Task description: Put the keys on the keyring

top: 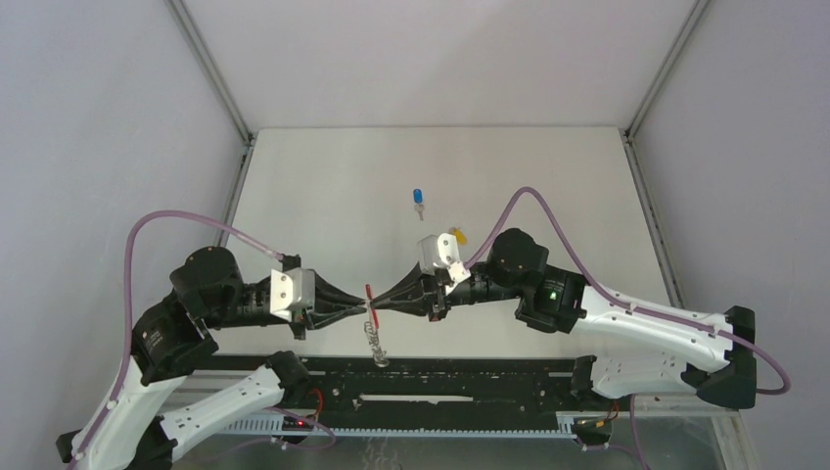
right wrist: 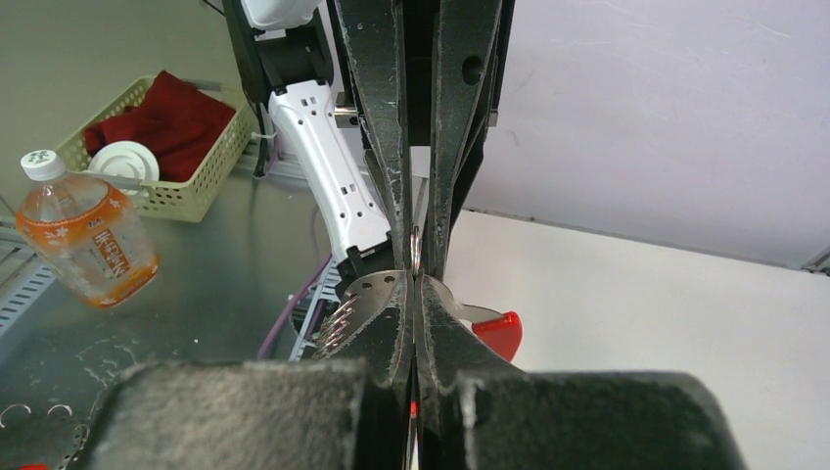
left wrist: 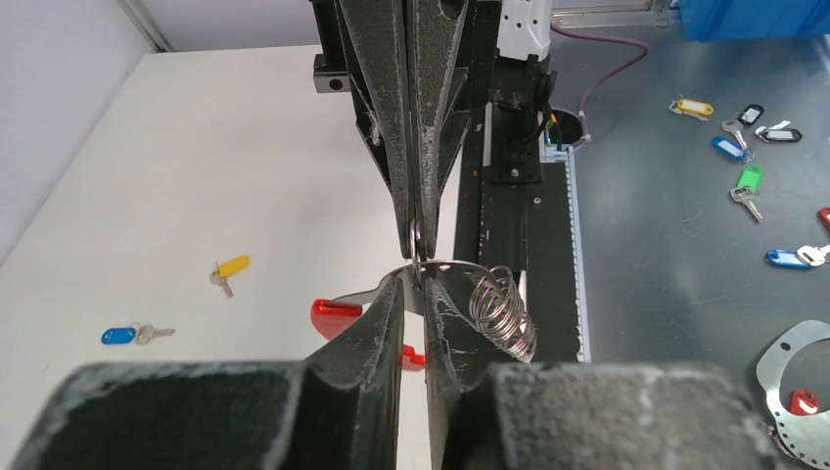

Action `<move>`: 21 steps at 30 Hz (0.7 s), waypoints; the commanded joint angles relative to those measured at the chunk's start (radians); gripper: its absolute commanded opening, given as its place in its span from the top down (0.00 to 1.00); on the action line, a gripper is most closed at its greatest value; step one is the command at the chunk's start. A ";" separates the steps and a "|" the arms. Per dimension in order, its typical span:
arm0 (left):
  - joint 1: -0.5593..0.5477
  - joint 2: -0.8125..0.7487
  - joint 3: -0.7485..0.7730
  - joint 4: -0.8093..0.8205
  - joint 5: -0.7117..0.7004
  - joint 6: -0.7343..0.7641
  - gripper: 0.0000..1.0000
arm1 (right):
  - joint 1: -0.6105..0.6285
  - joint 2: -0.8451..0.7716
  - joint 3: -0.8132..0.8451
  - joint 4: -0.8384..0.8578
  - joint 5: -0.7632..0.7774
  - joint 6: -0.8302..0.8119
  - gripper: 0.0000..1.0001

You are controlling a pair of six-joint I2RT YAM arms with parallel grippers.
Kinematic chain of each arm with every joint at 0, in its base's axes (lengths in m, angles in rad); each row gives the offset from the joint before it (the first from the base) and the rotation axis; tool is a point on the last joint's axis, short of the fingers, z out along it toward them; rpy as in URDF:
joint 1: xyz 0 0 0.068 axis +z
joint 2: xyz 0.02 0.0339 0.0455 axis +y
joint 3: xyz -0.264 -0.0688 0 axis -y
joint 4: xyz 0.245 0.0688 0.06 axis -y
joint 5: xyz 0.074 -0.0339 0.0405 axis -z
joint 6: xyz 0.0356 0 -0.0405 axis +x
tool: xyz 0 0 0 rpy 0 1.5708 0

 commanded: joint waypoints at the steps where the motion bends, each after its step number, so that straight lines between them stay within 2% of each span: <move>1: 0.004 -0.002 0.007 0.027 0.019 0.010 0.80 | -0.008 -0.018 0.020 0.036 -0.016 0.029 1.00; 5: 0.003 0.017 0.032 0.005 0.028 0.016 0.75 | -0.005 -0.005 0.047 -0.011 -0.001 0.019 1.00; 8: 0.004 0.026 0.039 -0.010 0.035 0.030 0.75 | 0.002 0.003 0.064 -0.039 0.020 0.004 1.00; 12: 0.003 0.027 0.040 -0.019 0.041 0.030 0.78 | 0.010 0.008 0.075 -0.057 0.035 -0.005 1.00; 21: 0.003 0.030 0.037 0.000 0.032 0.043 0.94 | 0.015 0.014 0.087 -0.061 0.027 -0.009 1.00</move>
